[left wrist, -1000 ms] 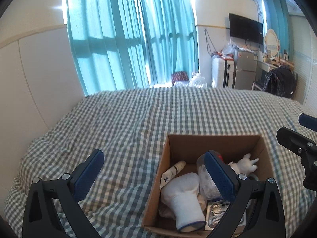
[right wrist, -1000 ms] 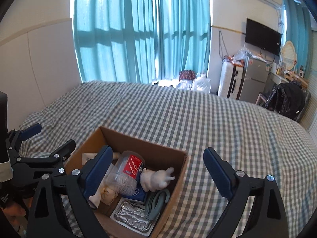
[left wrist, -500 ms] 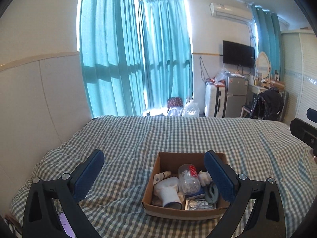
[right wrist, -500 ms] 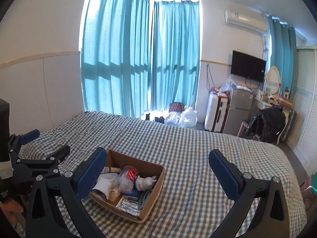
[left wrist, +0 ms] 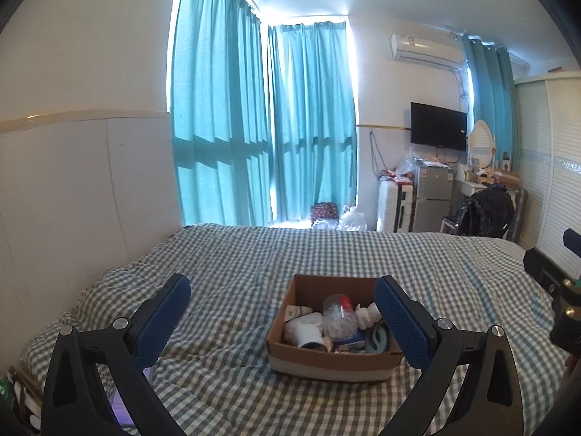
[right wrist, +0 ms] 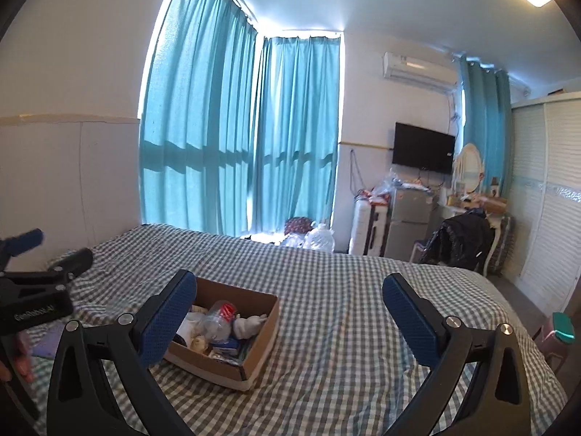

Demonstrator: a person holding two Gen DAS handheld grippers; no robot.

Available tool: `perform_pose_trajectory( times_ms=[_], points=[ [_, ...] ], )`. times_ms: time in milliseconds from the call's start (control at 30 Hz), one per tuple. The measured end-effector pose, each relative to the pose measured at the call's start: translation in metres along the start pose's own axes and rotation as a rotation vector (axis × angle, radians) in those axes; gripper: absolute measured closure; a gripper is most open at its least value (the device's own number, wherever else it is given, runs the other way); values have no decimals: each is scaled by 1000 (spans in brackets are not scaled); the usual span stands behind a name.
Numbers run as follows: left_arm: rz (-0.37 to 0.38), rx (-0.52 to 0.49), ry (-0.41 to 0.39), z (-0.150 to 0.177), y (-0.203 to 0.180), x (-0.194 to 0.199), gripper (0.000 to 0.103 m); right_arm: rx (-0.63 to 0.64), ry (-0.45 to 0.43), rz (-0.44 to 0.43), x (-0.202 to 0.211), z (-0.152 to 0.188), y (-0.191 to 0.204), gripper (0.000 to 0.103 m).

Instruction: Organize objects

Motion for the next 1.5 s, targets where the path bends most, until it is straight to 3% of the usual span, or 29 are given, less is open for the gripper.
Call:
perform_pose_trajectory(
  times_ms=[100, 233, 400, 600, 1500],
  points=[
    [5, -1, -14, 19, -2, 6, 0, -3, 1, 3, -4, 26, 3, 0],
    [22, -28, 26, 52, -8, 1, 0, -36, 60, -13, -20, 63, 4, 0],
    [-19, -78, 63, 75, -6, -9, 0, -54, 114, -18, -30, 90, 1, 0],
    [-7, -19, 98, 85, 1, -14, 0, -99, 137, -28, -33, 95, -7, 0],
    [3, -35, 140, 95, -3, -15, 0, -90, 175, -68, -33, 100, 13, 0]
  ],
)
Point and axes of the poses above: each gripper's, at about its wrist camera, not at the fingertips, and x roughly against the way its jaws point, y to its left, z to its underside, the point moved 9 cm from there along -x, roughly the way its jaws point
